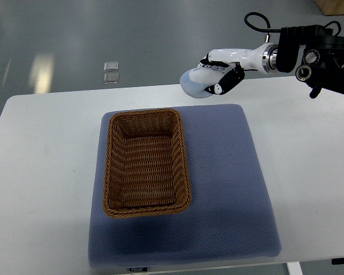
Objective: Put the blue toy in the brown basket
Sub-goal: 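Carry the toy over the wicker basket and lower it inside, then open the right hand to release the toy and withdraw upward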
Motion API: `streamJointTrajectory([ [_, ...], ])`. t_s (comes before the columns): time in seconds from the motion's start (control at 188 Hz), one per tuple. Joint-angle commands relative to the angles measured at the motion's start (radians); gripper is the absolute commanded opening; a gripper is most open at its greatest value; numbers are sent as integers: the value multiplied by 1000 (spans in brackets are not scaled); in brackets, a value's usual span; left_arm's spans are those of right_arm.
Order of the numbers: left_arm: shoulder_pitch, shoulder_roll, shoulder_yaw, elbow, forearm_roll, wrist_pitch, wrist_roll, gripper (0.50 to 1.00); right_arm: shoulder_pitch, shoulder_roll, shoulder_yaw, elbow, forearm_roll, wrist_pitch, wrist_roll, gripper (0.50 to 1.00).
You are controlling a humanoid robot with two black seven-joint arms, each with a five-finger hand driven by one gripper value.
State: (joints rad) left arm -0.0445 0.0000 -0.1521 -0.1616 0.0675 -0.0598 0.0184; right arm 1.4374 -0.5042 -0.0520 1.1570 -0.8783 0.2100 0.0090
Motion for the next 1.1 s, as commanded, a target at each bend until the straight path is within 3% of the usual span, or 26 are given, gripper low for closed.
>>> streamJointTrajectory([
  [0.0, 0, 0, 0, 2, 0, 0, 0, 1000, 21, 90, -3, 6, 45, -6, 2, 500],
  [0.372, 0, 0, -4, 5, -2, 0, 0, 1000, -29, 412, -25, -168, 39, -29, 2, 500],
  [0.58, 0, 0, -3, 2, -2, 0, 0, 1000, -88, 503, -97, -217, 29, -67, 3, 500],
  [0.819, 0, 0, -3, 2, -2, 0, 0, 1000, -149, 504, -134, -260, -8, -92, 5, 500],
  [0.856, 0, 0, -3, 2, -2, 0, 0, 1000, -157, 504, -135, -261, -19, -96, 5, 572],
  [0.915, 0, 0, -3, 2, -2, 0, 0, 1000, -163, 504, -135, -263, -24, -101, 8, 621],
  [0.968, 0, 0, -3, 2, -2, 0, 0, 1000, -163, 504, -137, -266, -24, -104, 12, 705],
  [1.096, 0, 0, -3, 2, -2, 0, 0, 1000, -164, 504, -134, -266, -22, -106, 20, 825],
])
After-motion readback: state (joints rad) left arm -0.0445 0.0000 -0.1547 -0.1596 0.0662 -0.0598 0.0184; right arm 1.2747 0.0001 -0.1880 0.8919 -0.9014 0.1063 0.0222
